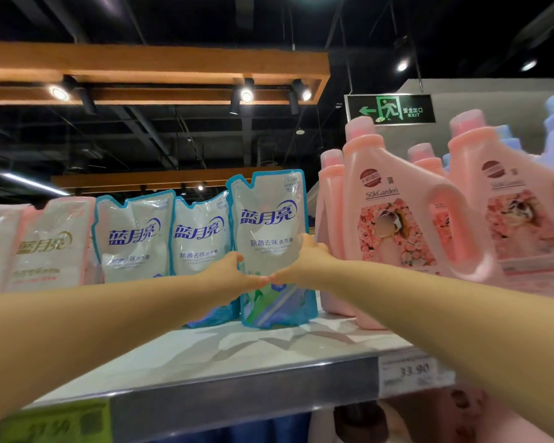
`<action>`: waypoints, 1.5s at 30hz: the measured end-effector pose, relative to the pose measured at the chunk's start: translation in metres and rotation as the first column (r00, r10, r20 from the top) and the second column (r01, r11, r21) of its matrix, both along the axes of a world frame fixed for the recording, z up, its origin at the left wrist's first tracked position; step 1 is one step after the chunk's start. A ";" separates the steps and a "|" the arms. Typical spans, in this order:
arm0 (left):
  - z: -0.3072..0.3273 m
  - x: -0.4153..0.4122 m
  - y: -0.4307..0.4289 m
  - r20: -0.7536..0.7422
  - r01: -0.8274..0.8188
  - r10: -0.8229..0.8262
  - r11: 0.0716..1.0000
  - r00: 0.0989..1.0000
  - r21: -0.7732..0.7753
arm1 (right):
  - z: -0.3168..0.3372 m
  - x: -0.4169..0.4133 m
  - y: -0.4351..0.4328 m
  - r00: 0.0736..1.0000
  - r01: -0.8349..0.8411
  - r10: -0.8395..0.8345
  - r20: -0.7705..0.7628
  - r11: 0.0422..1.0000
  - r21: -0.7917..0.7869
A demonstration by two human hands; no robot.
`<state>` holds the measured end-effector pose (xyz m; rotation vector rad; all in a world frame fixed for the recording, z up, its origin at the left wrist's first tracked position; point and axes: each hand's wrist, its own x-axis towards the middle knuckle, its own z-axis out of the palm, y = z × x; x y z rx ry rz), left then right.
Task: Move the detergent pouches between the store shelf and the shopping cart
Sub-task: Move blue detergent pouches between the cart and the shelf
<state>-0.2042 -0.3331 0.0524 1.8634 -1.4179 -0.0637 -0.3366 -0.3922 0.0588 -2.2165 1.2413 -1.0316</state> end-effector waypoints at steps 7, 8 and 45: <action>-0.005 -0.050 0.041 0.089 0.116 -0.106 0.986 0.990 -0.117 | -0.010 -0.045 0.040 0.992 -0.115 0.122 0.030 0.979 -0.166; -0.008 -0.055 0.047 0.105 0.117 -0.103 0.984 0.989 -0.138 | -0.011 -0.052 0.048 0.989 -0.129 0.141 0.046 0.971 -0.200; -0.261 -0.428 0.368 -0.215 0.494 -0.567 0.812 0.796 -0.312 | -0.288 -0.417 0.433 0.853 0.335 -0.269 0.448 0.939 -0.074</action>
